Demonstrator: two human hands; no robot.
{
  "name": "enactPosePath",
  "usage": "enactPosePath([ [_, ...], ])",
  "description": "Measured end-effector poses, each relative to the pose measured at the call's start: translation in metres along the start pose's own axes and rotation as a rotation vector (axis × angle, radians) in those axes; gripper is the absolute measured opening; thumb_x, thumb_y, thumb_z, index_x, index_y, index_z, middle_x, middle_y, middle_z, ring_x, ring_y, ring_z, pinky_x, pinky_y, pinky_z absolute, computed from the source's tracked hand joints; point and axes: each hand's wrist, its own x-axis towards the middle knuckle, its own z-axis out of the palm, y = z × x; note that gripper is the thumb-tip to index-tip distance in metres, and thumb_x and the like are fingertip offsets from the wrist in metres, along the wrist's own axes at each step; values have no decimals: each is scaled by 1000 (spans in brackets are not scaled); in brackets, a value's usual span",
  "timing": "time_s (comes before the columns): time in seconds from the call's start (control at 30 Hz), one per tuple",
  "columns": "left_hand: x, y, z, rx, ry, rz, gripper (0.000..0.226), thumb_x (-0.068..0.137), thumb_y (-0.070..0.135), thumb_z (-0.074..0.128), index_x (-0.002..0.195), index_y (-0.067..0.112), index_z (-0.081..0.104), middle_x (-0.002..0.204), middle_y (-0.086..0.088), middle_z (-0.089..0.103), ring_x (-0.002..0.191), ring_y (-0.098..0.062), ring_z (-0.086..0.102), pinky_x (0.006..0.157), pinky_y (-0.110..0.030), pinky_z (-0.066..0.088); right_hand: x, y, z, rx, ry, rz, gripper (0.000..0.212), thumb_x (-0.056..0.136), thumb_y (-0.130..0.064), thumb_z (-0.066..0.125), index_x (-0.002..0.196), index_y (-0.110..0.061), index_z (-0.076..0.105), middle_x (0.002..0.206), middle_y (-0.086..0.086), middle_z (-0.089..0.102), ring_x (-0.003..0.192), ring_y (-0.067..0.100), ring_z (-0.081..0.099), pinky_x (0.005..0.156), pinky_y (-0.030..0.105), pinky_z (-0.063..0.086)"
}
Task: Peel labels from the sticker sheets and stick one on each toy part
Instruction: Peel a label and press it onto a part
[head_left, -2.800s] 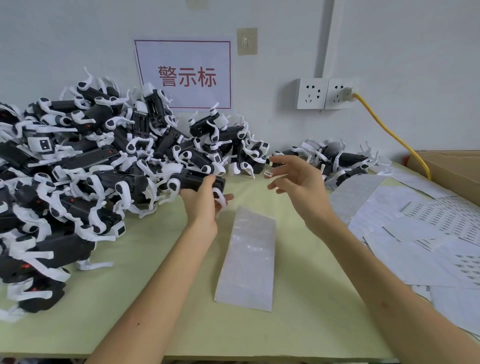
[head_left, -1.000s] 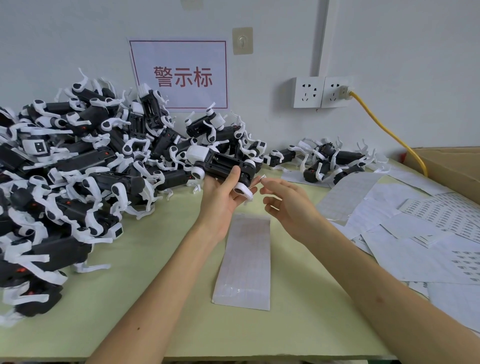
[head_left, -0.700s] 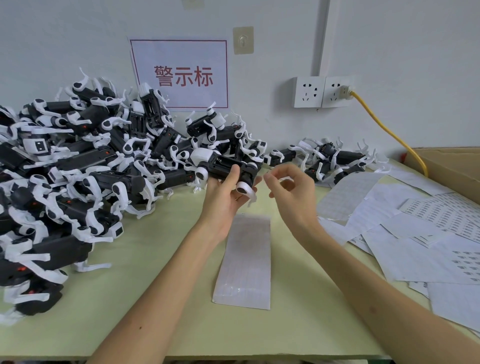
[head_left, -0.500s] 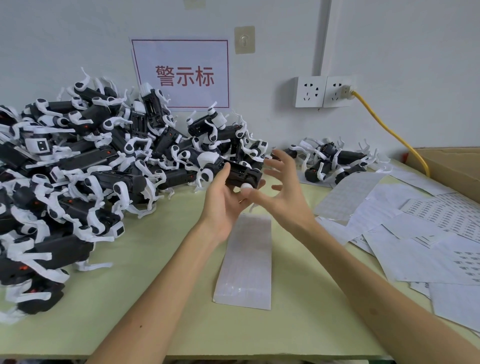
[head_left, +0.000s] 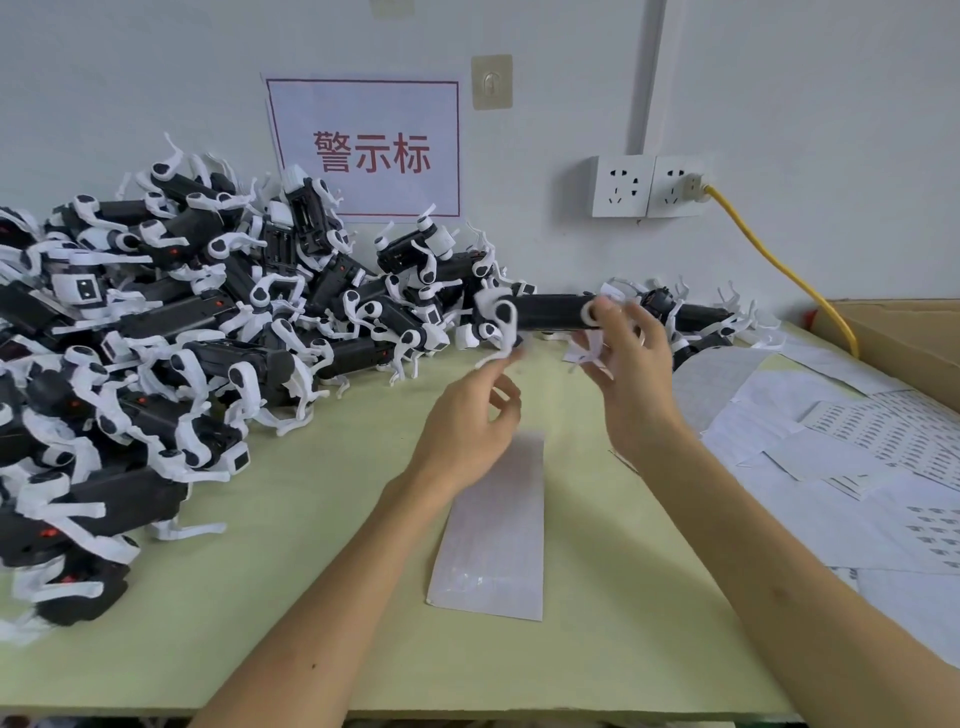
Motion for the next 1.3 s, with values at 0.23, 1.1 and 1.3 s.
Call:
enactPosePath([
  [0.23,3,3,-6,-203,226,-46,40,95,-6,47,85,20,75,86,9,74,81,-1,68,72,-13,48,2,-12,-12,258,-91,162,23,95,-47,65,103,-26,60,78,1,58,72,14,60,80,26,43],
  [1.1,4,27,-14,-800,48,-352,44,87,52,65,111,15,63,104,-16,64,99,-23,63,94,-43,48,0,-22,-6,-93,-416,-19,16,84,-21,54,73,-12,62,75,5,65,63,19,57,60,25,42],
  [1.3,1,24,-10,-779,66,-316,36,92,46,67,119,22,64,117,-20,70,112,-38,67,108,-57,46,-9,-11,0,-476,-472,-206,16,104,-11,52,89,-12,58,85,-3,62,87,14,68,75,30,49],
])
